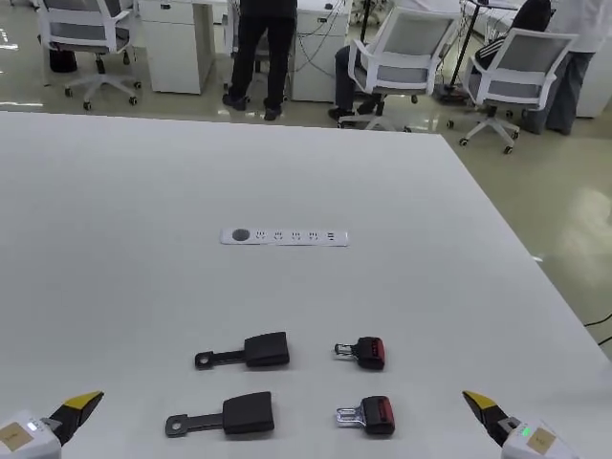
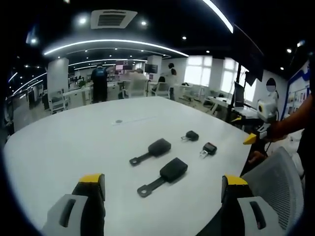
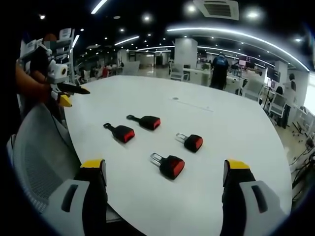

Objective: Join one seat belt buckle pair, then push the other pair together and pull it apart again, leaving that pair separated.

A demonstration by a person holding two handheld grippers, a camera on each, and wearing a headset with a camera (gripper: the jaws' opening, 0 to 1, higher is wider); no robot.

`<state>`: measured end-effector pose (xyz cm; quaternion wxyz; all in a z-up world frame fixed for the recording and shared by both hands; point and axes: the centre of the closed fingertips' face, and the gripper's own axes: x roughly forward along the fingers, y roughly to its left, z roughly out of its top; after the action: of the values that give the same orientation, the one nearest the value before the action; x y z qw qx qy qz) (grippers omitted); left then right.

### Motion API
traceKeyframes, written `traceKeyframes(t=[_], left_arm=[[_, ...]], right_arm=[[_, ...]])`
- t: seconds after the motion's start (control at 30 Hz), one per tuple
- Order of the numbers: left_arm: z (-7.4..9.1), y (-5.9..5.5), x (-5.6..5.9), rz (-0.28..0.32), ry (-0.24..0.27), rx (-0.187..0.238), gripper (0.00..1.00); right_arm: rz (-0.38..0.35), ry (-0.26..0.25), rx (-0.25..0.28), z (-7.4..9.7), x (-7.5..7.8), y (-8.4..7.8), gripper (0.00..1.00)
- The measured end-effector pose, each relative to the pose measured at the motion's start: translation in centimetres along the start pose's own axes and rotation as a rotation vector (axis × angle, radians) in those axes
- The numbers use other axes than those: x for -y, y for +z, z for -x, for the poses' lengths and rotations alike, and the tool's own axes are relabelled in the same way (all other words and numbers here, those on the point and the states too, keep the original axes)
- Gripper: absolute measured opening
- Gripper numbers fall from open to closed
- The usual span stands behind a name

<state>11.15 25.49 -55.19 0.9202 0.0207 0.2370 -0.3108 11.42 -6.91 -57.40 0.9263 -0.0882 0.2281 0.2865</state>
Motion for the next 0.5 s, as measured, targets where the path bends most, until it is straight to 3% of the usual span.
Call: traceKeyframes(t=[0.5], left_arm=[[-0.21, 0.07, 0.29, 0.000, -0.004, -0.005, 1.00]], right_arm=[[-0.004, 0.000, -0.007, -0.09, 0.00, -0.49, 1.00]])
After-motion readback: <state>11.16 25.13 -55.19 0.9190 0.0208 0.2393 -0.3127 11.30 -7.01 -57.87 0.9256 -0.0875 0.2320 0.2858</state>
